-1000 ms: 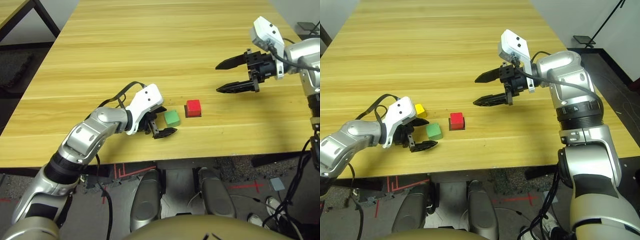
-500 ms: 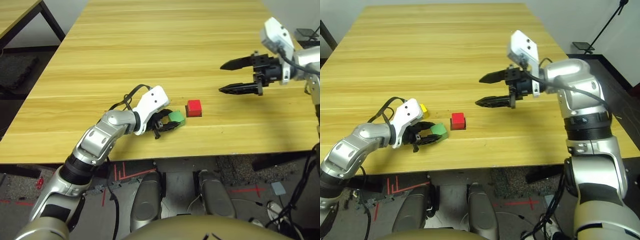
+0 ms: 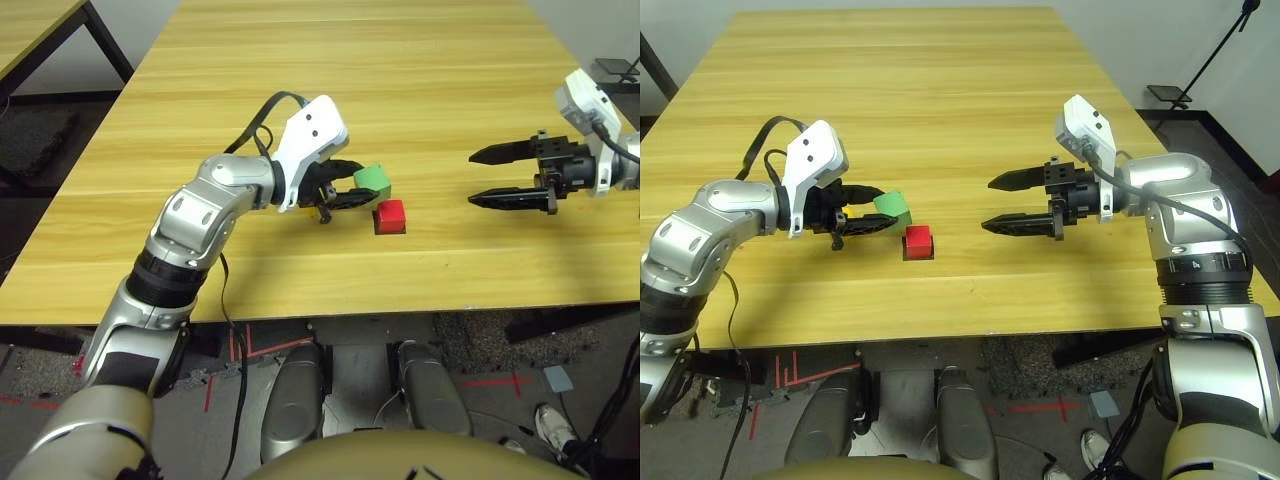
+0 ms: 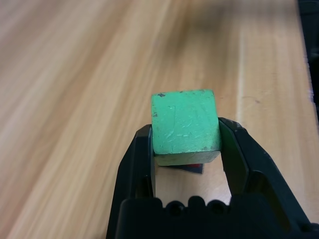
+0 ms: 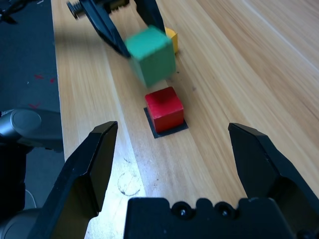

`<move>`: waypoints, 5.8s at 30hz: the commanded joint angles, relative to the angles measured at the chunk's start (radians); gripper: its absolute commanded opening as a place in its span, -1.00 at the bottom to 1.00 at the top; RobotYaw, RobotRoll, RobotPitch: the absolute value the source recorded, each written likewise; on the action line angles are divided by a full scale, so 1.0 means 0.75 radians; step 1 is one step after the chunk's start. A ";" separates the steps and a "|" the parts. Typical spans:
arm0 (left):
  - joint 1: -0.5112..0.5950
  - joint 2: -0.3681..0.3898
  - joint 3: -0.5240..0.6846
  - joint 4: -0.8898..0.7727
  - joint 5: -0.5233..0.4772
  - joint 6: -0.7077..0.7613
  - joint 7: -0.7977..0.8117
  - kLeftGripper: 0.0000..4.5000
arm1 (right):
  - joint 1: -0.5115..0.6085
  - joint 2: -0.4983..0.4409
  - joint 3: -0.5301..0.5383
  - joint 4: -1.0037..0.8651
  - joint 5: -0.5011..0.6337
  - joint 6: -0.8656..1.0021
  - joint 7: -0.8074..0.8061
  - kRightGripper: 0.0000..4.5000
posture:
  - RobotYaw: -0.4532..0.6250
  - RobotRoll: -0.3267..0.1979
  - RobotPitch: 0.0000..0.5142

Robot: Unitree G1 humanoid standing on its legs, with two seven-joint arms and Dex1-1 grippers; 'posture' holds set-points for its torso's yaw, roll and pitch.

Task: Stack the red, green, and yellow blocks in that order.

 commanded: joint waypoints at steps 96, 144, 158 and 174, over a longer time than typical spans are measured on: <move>-0.175 0.092 0.124 0.076 0.192 0.238 -0.102 -0.11 | 0.026 0.014 0.006 -0.111 0.104 0.088 -0.147 1.00 | 0.28 -0.09 -0.64; -0.366 -0.181 -0.221 0.279 0.233 0.289 -0.118 -0.11 | 0.193 -0.009 -0.077 -0.277 0.150 0.148 -0.210 1.00 | 0.10 0.08 -0.65; -0.352 -0.184 -0.224 0.309 0.251 0.218 -0.123 0.43 | 0.205 -0.021 -0.081 -0.284 0.174 0.148 -0.243 1.00 | 0.10 0.07 -0.64; -0.280 -0.216 0.520 -0.297 -0.052 0.941 0.191 0.98 | 0.065 -0.075 -0.396 0.154 0.304 0.384 -0.434 1.00 | 0.25 -0.07 -0.78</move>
